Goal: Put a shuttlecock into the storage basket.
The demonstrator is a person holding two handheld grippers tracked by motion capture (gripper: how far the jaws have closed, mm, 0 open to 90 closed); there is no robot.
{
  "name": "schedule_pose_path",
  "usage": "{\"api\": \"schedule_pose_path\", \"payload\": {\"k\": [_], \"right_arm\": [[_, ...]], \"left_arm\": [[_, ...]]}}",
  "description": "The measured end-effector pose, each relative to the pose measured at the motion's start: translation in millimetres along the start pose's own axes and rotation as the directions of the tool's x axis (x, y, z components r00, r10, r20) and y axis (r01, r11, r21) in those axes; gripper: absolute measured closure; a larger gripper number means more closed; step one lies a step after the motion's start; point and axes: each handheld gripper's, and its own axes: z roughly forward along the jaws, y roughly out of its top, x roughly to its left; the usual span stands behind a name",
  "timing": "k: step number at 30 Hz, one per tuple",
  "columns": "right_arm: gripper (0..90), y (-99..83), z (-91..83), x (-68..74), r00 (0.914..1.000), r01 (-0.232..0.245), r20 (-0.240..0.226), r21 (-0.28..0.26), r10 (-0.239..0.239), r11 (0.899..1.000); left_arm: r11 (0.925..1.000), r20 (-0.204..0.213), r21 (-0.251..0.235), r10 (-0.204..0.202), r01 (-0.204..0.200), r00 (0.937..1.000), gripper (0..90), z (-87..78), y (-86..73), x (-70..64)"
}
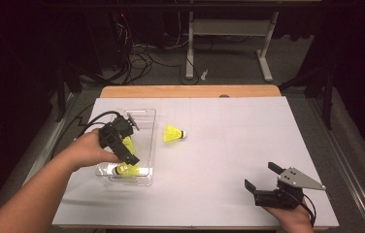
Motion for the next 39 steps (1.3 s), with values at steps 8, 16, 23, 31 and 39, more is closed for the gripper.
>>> {"api": "schedule_pose_path", "payload": {"k": [8,16,23,31,39], "right_arm": [[0.2,2.0,-0.7,-2.8,0.9999,-0.015,-0.003,-0.014,0.015,1.0],[0.1,0.3,2.1,-5.7,0.9997,-0.024,-0.005,-0.008,0.024,1.0],[0.1,-1.6,1.3,-5.2,0.9998,-0.021,-0.005,-0.005,0.021,1.0],[0.1,-2.0,2.3,-2.9,0.9998,-0.018,-0.01,0.002,0.018,1.0],[0.2,-1.6,-0.4,-2.2,0.9999,-0.012,-0.008,-0.004,0.012,1.0]], "left_arm": [[0.9997,0.024,-0.013,0.019,-0.019,0.9995,0.7,-0.5,7.2,-5.2],[0.9995,0.04,-0.022,0.024,-0.023,0.9989,0.7,6.7,14.3,-8.1],[0.9993,0.042,-0.028,0.024,-0.023,0.9989,0.7,9.3,19.4,-12.2],[0.9992,0.035,-0.018,0.037,-0.036,0.9987,0.7,5.8,28.4,-16.1],[0.9987,0.046,-0.021,0.048,-0.047,0.9978,0.8,5.1,40.1,-21.0]]}}
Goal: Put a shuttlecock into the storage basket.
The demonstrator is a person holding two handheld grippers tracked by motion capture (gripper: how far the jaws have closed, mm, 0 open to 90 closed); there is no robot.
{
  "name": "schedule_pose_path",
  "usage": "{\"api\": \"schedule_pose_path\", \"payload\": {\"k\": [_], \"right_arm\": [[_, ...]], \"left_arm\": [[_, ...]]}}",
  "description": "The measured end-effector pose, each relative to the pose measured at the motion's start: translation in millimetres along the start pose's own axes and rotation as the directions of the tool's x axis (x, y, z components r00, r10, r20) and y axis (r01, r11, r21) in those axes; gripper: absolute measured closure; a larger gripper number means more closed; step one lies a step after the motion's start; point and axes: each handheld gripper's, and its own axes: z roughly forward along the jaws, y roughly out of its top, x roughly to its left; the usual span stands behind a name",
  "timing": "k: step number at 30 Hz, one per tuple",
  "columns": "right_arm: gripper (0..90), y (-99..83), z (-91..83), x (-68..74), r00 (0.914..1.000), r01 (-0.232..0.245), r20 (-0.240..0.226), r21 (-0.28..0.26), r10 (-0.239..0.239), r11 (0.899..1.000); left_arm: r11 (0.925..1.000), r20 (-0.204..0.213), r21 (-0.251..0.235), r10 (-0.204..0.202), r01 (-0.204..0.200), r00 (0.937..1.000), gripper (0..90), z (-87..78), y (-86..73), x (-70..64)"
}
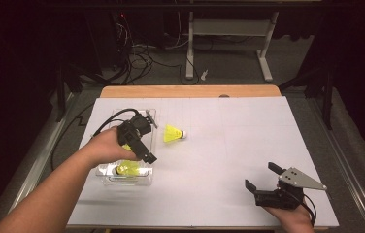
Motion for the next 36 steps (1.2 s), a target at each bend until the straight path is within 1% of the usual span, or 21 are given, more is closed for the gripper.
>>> {"api": "schedule_pose_path", "payload": {"k": [10,16,18,27,29,32,36], "right_arm": [[0.1,0.3,-1.8,-1.1,1.0,-0.005,0.005,-0.005,0.005,1.0],[0.2,0.6,-1.6,-0.1,1.0,-0.003,0.004,-0.005,0.003,1.0],[0.2,0.8,-1.3,0.0,1.0,0.0,0.005,-0.003,0.0,1.0],[0.2,0.9,-1.6,0.2,1.0,0.001,0.002,-0.005,-0.001,1.0],[0.1,0.3,-1.3,-0.3,1.0,-0.002,0.002,-0.005,0.002,1.0],[0.2,0.3,-1.0,-0.5,1.0,-0.001,0.001,-0.004,0.001,1.0],[0.1,0.8,-1.1,-0.2,1.0,0.0,0.0,-0.004,0.0,1.0]], "left_arm": [[1.0,0.007,0.002,0.009,-0.009,0.9999,0.8,-0.2,11.0,-3.0],[0.9998,0.01,-0.011,0.016,-0.016,0.9998,1.1,-4.4,16.3,-5.9],[0.9997,0.008,-0.009,0.023,-0.023,0.9997,1.2,-4.3,17.6,-6.5],[0.9996,0.013,-0.012,0.025,-0.025,0.9996,1.7,-6.2,22.4,-8.0],[0.9995,0.016,-0.022,0.023,-0.022,0.9996,1.9,-8.1,22.9,-7.7],[0.9995,0.014,-0.021,0.022,-0.022,0.9996,2.4,-9.6,24.2,-6.4],[0.9994,0.015,-0.027,0.022,-0.022,0.9996,3.9,-7.8,26.9,-5.2]]}}
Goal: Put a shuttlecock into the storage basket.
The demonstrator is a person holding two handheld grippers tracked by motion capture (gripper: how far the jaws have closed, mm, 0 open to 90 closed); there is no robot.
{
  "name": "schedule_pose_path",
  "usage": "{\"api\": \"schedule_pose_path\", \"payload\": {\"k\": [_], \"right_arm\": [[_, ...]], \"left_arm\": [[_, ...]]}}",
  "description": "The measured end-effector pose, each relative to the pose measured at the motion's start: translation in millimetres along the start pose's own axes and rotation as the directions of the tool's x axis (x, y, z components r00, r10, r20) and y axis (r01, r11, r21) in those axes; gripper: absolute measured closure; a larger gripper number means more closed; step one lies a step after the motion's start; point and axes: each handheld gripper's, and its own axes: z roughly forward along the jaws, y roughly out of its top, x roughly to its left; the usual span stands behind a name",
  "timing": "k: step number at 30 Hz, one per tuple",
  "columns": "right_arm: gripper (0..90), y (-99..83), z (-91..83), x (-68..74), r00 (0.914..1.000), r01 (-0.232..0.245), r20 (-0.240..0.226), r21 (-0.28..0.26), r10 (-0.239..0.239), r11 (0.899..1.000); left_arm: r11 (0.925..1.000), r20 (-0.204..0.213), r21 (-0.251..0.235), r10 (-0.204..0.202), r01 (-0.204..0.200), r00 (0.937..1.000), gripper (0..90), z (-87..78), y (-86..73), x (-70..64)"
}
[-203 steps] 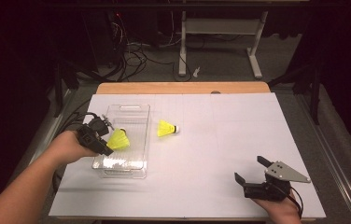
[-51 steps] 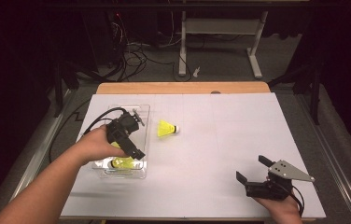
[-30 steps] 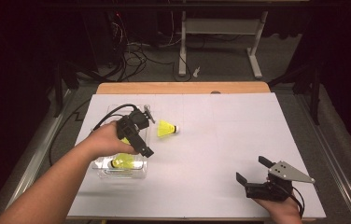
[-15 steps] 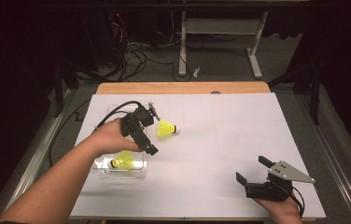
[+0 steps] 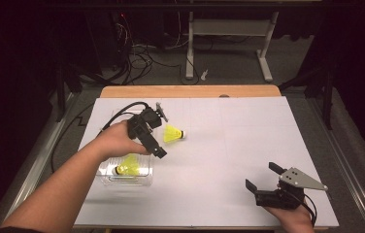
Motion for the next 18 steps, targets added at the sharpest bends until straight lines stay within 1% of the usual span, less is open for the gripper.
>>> {"api": "schedule_pose_path", "payload": {"k": [2,3,11,14,17,18], "right_arm": [[0.2,0.0,-0.2,0.1,1.0,0.004,0.0,0.001,-0.004,1.0],[0.1,0.1,-0.3,0.0,1.0,0.003,0.0,0.001,-0.003,1.0],[0.1,1.1,-1.4,0.7,1.0,0.006,0.001,-0.006,-0.006,1.0],[0.1,1.2,-1.6,0.3,1.0,0.006,0.0,-0.006,-0.006,1.0],[0.1,0.9,-1.2,0.3,1.0,0.005,0.0,-0.004,-0.005,1.0],[0.1,1.1,-1.0,0.5,1.0,0.004,-0.001,-0.004,-0.004,1.0]], "left_arm": [[1.0,-0.005,0.002,0.002,-0.002,1.0,4.5,2.3,2.2,0.6],[1.0,0.0,-0.003,-0.001,0.001,1.0,5.2,3.1,3.3,1.2],[0.9996,0.013,-0.014,-0.026,0.026,0.9996,14.6,13.7,14.1,10.4],[0.9996,0.025,-0.01,-0.027,0.028,0.9993,16.3,18.3,18.3,12.3],[0.9994,0.02,-0.003,-0.036,0.036,0.9992,16.8,22.9,21.6,15.7],[0.9991,0.018,-0.008,-0.041,0.041,0.999,17.1,24.6,22.7,17.7]]}}
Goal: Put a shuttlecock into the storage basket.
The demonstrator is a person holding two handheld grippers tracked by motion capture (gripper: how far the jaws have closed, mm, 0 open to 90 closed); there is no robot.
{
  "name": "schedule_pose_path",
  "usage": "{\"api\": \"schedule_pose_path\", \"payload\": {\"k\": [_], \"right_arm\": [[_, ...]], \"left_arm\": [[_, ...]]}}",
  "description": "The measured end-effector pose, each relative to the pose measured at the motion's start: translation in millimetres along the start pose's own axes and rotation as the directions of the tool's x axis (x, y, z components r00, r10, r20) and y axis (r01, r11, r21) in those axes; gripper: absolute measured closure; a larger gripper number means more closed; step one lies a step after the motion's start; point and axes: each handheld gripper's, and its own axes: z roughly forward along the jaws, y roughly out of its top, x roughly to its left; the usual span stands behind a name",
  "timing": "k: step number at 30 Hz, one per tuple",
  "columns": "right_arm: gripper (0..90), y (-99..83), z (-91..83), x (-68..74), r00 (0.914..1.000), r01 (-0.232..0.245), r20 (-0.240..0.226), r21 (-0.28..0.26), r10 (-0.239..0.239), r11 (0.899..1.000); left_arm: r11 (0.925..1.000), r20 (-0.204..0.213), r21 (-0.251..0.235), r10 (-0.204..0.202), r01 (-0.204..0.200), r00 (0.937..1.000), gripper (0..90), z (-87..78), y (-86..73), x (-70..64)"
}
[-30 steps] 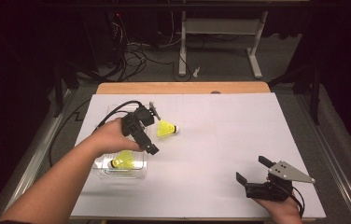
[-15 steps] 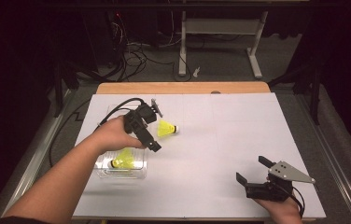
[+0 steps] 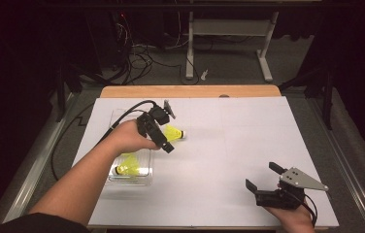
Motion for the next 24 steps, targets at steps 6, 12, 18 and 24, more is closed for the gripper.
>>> {"api": "schedule_pose_path", "payload": {"k": [6,12,18,24], "right_arm": [[0.2,0.8,0.7,1.5,1.0,0.005,-0.003,0.0,-0.005,1.0],[0.2,0.8,0.8,1.1,1.0,0.005,-0.007,-0.002,-0.005,1.0],[0.2,0.7,1.1,0.1,0.9999,0.004,-0.01,-0.005,-0.004,1.0],[0.2,1.1,-0.4,0.0,0.9999,0.008,-0.01,-0.009,-0.008,1.0]], "left_arm": [[0.9997,-0.021,0.003,-0.025,0.025,0.9995,20.0,13.4,7.4,9.9],[0.9988,-0.019,-0.007,-0.049,0.049,0.9986,23.2,24.8,15.6,20.5],[0.9965,-0.022,0.012,-0.083,0.083,0.9963,22.7,36.8,21.0,26.4],[0.9924,-0.015,0.014,-0.122,0.122,0.9924,25.2,46.2,25.8,33.1]]}}
